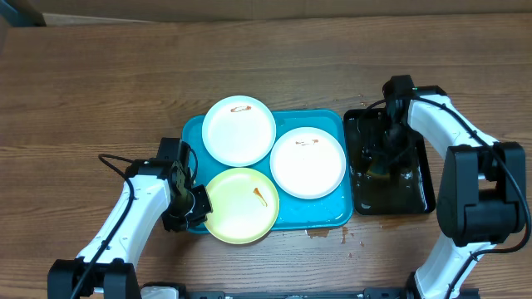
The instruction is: Clean dirty plates on tray and stack at the side
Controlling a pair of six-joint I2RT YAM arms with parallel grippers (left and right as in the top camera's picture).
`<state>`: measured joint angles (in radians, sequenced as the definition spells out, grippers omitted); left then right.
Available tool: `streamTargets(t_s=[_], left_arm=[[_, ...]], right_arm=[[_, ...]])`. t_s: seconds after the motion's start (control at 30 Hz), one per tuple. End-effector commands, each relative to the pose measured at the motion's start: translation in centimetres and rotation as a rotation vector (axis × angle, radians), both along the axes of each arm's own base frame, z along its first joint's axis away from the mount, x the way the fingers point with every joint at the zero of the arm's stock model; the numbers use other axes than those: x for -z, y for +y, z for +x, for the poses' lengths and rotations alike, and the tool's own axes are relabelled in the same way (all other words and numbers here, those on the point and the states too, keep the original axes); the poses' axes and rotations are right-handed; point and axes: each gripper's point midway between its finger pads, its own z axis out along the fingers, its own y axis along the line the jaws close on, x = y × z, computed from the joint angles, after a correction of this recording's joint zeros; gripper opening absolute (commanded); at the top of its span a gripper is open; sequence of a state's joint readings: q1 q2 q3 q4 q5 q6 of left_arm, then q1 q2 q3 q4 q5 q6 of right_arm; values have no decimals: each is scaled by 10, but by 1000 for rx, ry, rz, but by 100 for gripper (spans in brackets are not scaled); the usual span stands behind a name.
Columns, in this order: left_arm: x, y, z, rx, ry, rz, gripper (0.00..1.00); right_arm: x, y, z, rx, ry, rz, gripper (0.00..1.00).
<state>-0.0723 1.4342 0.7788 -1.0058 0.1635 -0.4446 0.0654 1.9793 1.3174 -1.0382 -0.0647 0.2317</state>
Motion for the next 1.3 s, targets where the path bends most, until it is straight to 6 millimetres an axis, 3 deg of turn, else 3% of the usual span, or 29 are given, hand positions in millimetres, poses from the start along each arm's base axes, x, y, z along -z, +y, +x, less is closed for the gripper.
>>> streamTargets(t_s=[0.0, 0.17, 0.2, 0.23, 0.27, 0.3, 0.33, 0.37, 0.4, 0.43, 0.5, 0.6, 0.67, 0.73, 0.77, 0.8, 1.0, 1.27], left_arm=[[-2, 0, 5, 23, -15, 8, 17], [-2, 0, 6, 22, -18, 7, 19], [-2, 0, 6, 22, -17, 7, 19], [-2, 0, 6, 22, -17, 7, 20], [-2, 0, 6, 22, -17, 7, 20], [-2, 0, 6, 22, -18, 7, 20], [-2, 0, 6, 22, -18, 7, 20], [-2, 0, 6, 22, -18, 7, 20], [-2, 0, 6, 22, -18, 7, 20], [-2, 0, 6, 22, -18, 7, 21], [-2, 0, 5, 22, -15, 7, 34], [1, 0, 0, 23, 2, 9, 38], [4, 1, -4, 22, 12, 10, 36], [7, 1, -7, 23, 16, 10, 34], [8, 1, -7, 23, 13, 10, 33], [9, 1, -6, 22, 7, 9, 31], [10, 0, 4, 22, -33, 6, 30], [11, 0, 10, 22, -57, 5, 30]], right_arm=[[-7, -8, 16, 10, -81, -31, 72], [-7, -11, 31, 15, -141, -48, 71], [-7, -11, 31, 15, -144, -48, 67], [-7, -11, 31, 14, -143, -48, 48], [-7, -11, 31, 13, -143, -47, 21], [-7, -11, 31, 14, -143, -48, 8], [-7, -11, 32, 14, -144, -47, 7], [-7, -11, 32, 14, -147, -47, 20], [-7, -11, 32, 14, -147, -47, 52], [-7, -11, 32, 14, -147, -47, 62], [-7, -11, 30, 13, -139, -48, 67], [-7, -11, 24, 13, -112, -49, 62], [-7, -11, 21, 12, -100, -50, 50], [-7, -11, 18, 12, -90, -50, 31], [-7, -11, 18, 12, -90, -50, 13], [-7, -11, 18, 12, -90, -50, 4], [-14, -11, 19, 12, -79, -48, 4], [-48, -11, 25, 11, -72, -48, 4]])
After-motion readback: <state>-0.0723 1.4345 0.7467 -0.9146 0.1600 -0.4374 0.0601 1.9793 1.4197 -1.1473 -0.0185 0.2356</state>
